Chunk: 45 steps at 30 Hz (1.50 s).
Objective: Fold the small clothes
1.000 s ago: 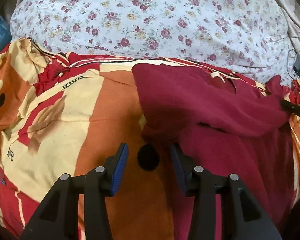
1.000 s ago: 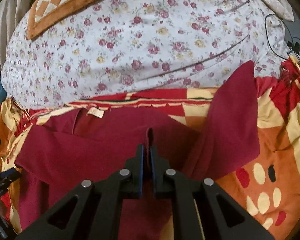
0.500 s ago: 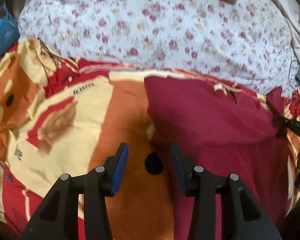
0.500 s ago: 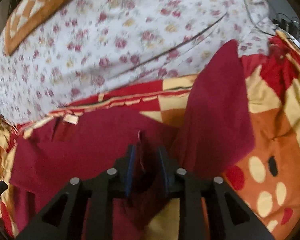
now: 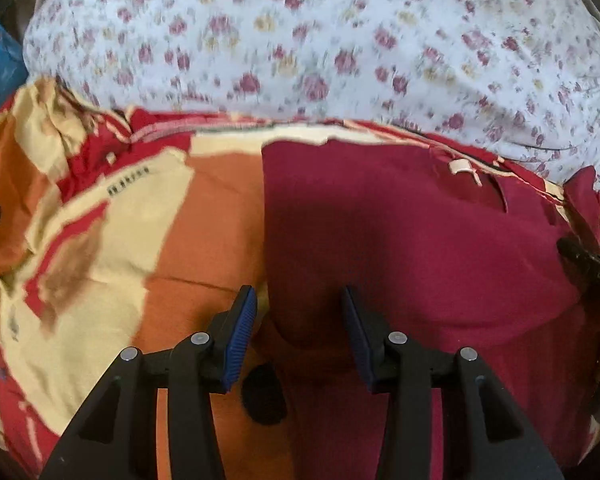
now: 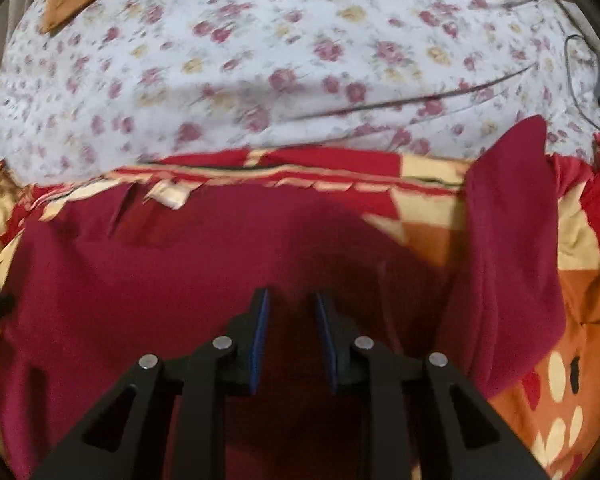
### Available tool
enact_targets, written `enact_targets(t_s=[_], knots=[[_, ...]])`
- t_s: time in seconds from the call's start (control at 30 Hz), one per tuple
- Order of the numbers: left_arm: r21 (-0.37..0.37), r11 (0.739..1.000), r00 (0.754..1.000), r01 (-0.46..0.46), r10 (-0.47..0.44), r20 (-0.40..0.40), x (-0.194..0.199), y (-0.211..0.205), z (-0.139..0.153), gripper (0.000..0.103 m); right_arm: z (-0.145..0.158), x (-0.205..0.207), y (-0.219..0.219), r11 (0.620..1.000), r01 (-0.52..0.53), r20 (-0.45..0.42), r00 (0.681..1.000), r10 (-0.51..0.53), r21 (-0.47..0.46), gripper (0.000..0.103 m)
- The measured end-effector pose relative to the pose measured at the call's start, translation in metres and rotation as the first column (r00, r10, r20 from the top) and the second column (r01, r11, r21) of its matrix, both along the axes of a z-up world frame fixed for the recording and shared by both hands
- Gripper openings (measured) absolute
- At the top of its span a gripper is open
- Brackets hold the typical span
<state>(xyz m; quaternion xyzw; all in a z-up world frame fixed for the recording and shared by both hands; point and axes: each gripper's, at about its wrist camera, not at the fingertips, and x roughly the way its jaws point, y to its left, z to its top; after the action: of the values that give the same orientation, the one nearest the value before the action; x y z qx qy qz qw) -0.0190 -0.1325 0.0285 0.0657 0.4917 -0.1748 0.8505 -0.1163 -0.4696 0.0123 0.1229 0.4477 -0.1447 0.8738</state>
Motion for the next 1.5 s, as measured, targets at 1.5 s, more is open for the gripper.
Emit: enact_targets(t_s=[1.5], knots=[[-0.147,0.988,0.997,-0.047,0.036,-0.074,-0.035,0.057,0.005,0.038,0.042,-0.076,0.078,0.96,-0.18,0.086,0.983,0.165,0.214,0.059]])
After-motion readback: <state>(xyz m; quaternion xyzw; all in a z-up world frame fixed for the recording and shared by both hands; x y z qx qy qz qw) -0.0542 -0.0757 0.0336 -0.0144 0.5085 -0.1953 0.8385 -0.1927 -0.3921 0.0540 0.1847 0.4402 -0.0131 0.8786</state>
